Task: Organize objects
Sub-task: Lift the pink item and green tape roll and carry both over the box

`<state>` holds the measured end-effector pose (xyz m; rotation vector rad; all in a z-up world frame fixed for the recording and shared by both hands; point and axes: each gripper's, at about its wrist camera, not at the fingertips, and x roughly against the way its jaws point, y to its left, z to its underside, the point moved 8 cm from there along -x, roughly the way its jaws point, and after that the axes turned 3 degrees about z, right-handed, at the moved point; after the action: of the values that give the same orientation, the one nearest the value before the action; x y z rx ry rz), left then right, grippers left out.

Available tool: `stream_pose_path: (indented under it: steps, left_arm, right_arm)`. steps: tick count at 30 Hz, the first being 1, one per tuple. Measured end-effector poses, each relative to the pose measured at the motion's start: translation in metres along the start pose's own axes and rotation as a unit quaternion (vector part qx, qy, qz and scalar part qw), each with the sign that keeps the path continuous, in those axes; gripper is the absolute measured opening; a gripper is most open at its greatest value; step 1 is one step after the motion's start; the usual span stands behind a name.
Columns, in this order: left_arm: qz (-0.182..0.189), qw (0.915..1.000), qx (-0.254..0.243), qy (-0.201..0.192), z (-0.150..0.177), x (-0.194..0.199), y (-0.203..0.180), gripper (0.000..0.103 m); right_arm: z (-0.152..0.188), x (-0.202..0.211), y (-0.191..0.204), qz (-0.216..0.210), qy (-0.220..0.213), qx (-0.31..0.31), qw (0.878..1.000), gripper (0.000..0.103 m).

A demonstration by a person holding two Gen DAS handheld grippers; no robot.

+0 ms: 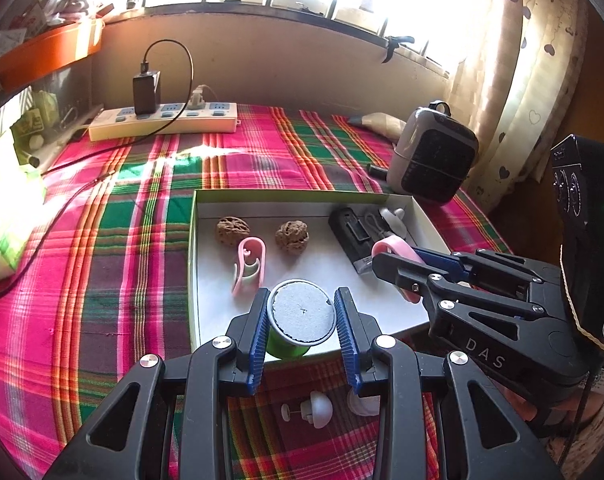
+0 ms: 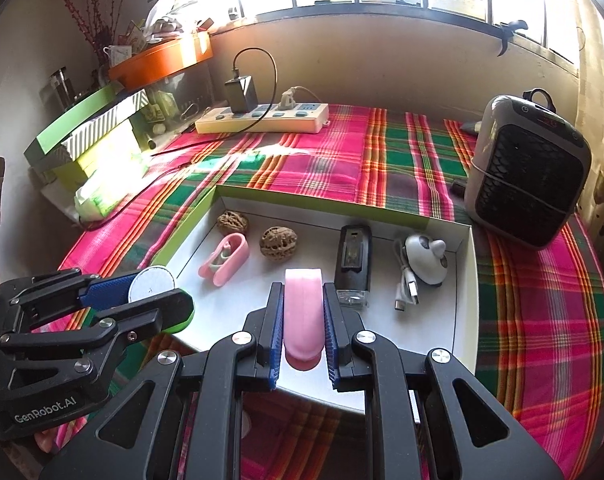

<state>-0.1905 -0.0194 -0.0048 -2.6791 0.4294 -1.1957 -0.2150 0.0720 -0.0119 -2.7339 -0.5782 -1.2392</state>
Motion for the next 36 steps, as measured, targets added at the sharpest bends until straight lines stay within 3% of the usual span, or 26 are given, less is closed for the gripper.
stream_pose_path:
  steps: [36]
  left_arm:
    - [-0.007, 0.9994, 0.011, 0.031, 0.002, -0.046, 0.019, 0.03]
  right_arm:
    - [-0.025, -0.072, 0.001, 0.003, 0.049, 0.01, 0.999, 0.019]
